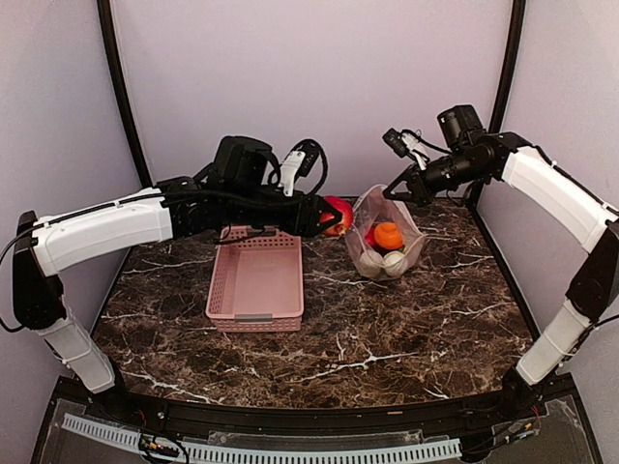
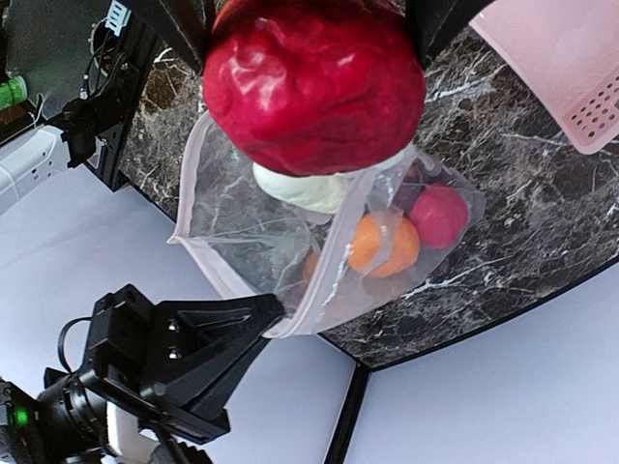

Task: Place the food in the zip-top bag and seal the zipper
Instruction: Place the fake fruit in the zipper food storage bag.

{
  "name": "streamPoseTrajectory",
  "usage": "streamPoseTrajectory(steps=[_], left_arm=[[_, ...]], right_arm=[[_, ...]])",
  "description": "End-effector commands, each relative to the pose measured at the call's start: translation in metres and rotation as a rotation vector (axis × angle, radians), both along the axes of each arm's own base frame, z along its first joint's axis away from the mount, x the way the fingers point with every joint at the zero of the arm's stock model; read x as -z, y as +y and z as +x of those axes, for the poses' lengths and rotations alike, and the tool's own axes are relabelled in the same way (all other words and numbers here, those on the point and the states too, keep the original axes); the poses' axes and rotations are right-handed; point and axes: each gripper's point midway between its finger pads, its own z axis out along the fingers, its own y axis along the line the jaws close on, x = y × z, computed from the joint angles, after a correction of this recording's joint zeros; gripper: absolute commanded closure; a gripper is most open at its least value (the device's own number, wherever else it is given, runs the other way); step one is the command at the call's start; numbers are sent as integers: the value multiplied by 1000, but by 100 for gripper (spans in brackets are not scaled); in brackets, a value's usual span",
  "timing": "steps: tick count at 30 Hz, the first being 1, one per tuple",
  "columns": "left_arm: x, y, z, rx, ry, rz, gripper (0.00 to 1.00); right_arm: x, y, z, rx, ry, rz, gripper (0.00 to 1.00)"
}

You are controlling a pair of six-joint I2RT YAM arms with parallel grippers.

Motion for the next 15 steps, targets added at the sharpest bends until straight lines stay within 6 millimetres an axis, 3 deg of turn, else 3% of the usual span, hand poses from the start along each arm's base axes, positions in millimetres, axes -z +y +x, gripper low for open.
streamPoseTrajectory(steps=[1, 7, 15], left_arm=[[-34, -25, -13, 81, -53, -121, 48], [-41, -46, -13, 100, -57, -165, 48], [-22, -58, 10, -6, -2, -133, 48]], right_arm=[[-20, 16, -3, -35, 9, 58, 100], [-25, 29, -8, -65, 24, 76, 100], [-28, 36, -11, -76, 30, 82, 100]])
